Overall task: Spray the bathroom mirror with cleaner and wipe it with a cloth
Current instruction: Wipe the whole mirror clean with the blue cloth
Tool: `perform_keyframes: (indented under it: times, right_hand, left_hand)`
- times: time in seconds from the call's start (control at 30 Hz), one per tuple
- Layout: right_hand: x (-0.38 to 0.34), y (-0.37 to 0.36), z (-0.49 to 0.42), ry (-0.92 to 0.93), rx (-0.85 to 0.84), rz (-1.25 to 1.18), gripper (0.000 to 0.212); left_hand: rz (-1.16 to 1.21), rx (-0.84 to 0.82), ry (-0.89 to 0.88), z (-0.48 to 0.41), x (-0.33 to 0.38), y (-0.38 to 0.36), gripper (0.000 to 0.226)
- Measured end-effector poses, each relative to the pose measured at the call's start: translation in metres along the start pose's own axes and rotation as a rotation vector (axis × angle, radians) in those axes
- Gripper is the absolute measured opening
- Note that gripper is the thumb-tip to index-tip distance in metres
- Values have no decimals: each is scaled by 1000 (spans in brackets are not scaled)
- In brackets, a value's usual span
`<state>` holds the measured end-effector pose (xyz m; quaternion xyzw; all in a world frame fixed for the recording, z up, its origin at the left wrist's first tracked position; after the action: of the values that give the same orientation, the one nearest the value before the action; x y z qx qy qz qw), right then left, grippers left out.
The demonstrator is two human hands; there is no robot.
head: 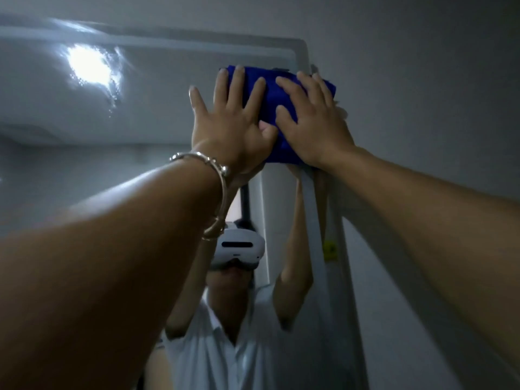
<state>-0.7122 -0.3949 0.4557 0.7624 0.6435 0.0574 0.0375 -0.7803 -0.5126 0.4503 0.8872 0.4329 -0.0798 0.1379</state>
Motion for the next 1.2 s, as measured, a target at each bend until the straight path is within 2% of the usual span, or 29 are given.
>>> perform_keyframes:
  times: [0.23, 0.5, 0.97, 1.2]
  right_hand:
    - [-4, -11, 88, -6, -46, -15, 54]
    - [-6, -30, 188, -9, 17, 11, 58]
    - [-30, -48, 305, 49, 13, 143, 56]
    - [-44, -60, 329, 47, 65, 190, 58]
  left_hand:
    - [12, -52, 10, 90, 27, -11, 64]
    - [28, -45, -4, 182, 48, -32, 70]
    - [14, -205, 21, 301, 60, -44, 71]
    - [-92, -203, -132, 327, 39, -42, 67]
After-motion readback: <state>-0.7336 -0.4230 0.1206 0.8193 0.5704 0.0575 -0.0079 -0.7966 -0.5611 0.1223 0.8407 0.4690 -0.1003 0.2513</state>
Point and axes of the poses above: each hand's wrist, its own z-axis away from the middle knuckle, its own y-axis out of the back of the hand, x = y × z, the point moved 3 cm from there along -z, towards the middle knuckle
